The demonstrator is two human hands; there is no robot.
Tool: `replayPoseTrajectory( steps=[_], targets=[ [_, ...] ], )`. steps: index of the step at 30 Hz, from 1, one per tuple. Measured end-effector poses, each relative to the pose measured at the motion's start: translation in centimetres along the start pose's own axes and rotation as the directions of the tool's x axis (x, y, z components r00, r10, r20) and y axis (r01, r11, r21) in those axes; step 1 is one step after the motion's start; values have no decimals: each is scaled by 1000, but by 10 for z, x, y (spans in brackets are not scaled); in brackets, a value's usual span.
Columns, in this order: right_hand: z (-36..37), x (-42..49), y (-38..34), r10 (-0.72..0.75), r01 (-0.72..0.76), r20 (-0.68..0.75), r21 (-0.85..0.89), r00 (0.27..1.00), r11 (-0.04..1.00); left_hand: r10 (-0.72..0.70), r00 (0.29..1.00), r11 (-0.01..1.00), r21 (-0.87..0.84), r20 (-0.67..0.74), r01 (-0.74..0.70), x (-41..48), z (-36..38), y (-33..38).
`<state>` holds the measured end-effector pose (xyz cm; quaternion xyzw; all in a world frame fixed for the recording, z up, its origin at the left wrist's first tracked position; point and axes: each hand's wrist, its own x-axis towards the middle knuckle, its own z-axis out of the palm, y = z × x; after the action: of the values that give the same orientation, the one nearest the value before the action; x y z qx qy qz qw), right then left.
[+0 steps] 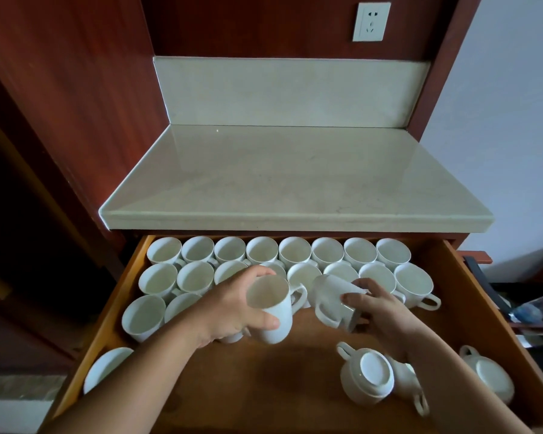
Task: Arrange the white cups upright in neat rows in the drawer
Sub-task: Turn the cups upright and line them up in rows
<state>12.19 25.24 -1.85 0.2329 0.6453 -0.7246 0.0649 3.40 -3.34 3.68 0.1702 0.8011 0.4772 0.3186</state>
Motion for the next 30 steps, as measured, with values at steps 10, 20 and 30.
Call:
replayPoseTrajectory(
  steps=[10, 20, 30],
  targets=[
    [6, 4, 9, -222, 143, -55, -615, 973, 776, -32, 991, 805, 591, 130, -51, 22, 25, 15],
    [15, 6, 16, -271, 153, 14, -852, 963, 501, 5, 983, 640, 755, 182, -143, 35, 34, 15],
    [31, 12, 24, -249, 212, 132, -919, 960, 332, 82, 988, 485, 861, 134, -157, 54, 46, -26]
  ],
)
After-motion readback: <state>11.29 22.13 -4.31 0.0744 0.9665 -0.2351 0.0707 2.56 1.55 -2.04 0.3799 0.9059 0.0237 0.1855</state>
